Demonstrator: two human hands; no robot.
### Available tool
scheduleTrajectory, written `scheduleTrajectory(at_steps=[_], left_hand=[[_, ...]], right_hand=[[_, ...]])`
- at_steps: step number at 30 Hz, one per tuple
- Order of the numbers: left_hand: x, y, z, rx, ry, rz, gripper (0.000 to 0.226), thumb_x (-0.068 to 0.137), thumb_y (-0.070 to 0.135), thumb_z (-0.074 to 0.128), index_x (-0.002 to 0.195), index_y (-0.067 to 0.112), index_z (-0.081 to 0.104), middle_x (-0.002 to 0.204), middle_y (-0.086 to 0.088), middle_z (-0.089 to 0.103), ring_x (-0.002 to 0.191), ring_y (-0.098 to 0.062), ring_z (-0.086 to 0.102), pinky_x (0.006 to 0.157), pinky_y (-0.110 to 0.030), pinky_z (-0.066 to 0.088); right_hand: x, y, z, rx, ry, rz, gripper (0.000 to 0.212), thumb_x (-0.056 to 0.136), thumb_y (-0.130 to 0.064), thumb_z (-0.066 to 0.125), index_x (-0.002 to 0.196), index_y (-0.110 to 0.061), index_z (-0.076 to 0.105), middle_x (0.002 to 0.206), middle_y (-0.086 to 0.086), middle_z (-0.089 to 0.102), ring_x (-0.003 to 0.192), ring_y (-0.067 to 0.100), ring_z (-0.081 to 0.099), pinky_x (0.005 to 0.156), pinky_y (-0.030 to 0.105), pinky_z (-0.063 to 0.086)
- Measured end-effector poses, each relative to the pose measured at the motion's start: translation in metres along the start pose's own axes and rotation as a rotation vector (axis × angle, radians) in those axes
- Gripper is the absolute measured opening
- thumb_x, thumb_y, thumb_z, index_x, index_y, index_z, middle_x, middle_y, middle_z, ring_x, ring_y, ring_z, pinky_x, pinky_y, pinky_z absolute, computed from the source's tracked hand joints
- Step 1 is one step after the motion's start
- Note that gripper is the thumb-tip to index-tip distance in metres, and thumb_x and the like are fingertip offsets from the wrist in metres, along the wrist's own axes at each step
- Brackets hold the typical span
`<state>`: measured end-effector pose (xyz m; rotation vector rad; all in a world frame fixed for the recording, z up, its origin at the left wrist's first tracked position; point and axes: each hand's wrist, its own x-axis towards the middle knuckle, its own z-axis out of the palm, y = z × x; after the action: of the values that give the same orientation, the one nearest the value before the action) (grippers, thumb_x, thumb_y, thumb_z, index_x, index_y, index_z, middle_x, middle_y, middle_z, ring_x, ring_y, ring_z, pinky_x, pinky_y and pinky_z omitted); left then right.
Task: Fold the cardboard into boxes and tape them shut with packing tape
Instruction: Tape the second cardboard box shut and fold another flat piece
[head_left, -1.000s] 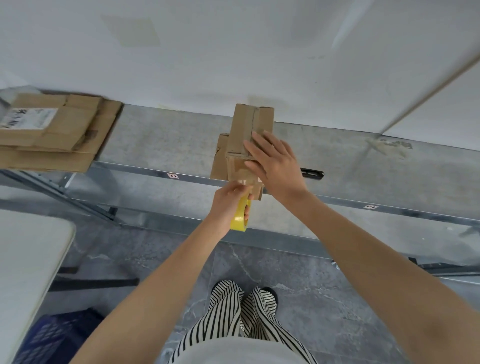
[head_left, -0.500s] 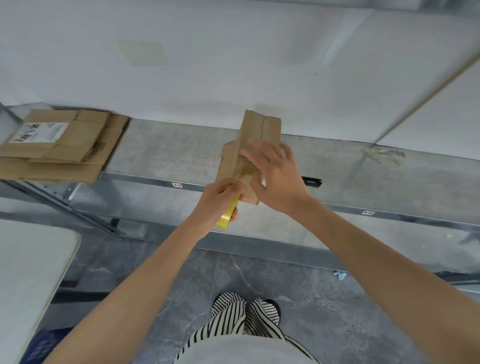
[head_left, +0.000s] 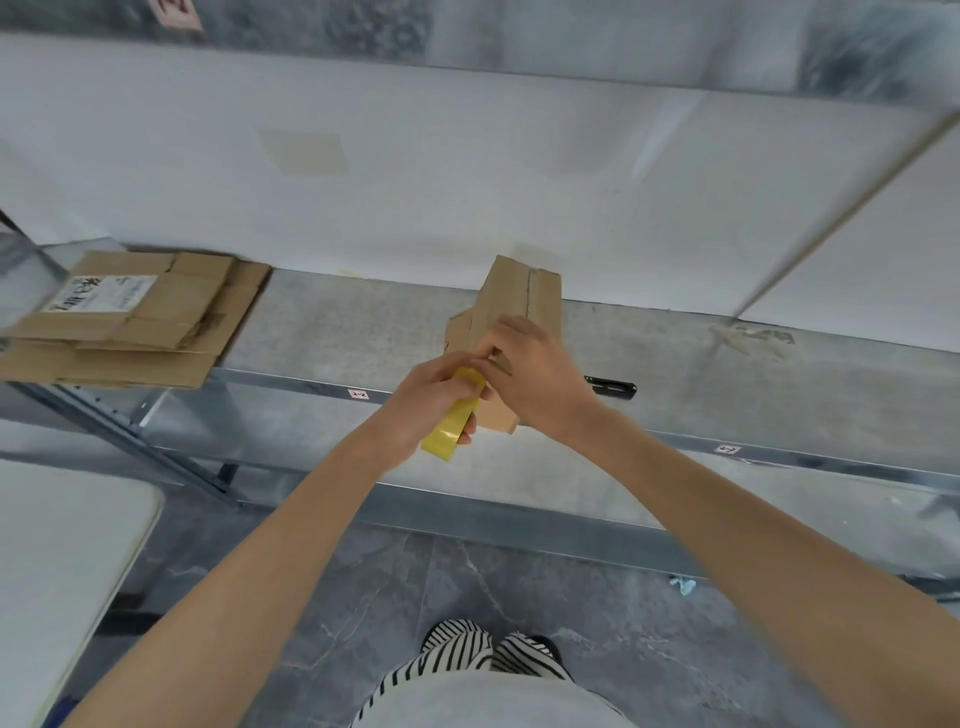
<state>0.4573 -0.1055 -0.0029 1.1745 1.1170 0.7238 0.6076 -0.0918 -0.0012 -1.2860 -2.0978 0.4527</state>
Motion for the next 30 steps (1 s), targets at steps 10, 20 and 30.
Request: scheduleTrajectory(at_steps=[10, 20, 30], left_hand=[[0.004, 0.044, -0.007, 0.149, -0.04, 0.043, 0.022, 0.09, 0.005, 0.051, 0.1, 0.019, 0.064, 0.077, -0.002, 0.066, 0.055, -0.022, 0.054, 0.048, -0.026, 0.046], [0.006, 0.065, -0.01, 0.696, 0.067, 0.104, 0.042, 0.095, 0.034, 0.05, 0.136, 0.026, 0.044, 0.064, -0.001, 0.066, 0.042, -0.006, 0.055, 0.049, -0.019, 0.043], [-0.002, 0.077, -0.027, 0.998, 0.091, 0.191, 0.041, 0.09, 0.042, 0.055, 0.063, 0.011, 0.053, 0.058, -0.001, 0.067, 0.052, -0.011, 0.063, 0.064, -0.027, 0.044]], right_hand=[[0.022, -0.005, -0.03, 0.167, 0.007, 0.084, 0.011, 0.086, -0.009, 0.062, 0.078, -0.002, 0.059, 0.077, 0.004, 0.058, 0.073, 0.015, 0.051, 0.063, 0.019, 0.038], [0.023, -0.005, -0.052, 0.361, 0.065, 0.275, 0.016, 0.082, -0.002, 0.058, 0.07, -0.011, 0.053, 0.071, 0.007, 0.059, 0.063, 0.01, 0.049, 0.059, 0.019, 0.04], [0.009, 0.013, -0.062, 0.543, 0.199, 0.42, 0.021, 0.083, 0.003, 0.056, 0.071, -0.013, 0.051, 0.071, 0.009, 0.062, 0.065, 0.016, 0.054, 0.068, 0.032, 0.046]])
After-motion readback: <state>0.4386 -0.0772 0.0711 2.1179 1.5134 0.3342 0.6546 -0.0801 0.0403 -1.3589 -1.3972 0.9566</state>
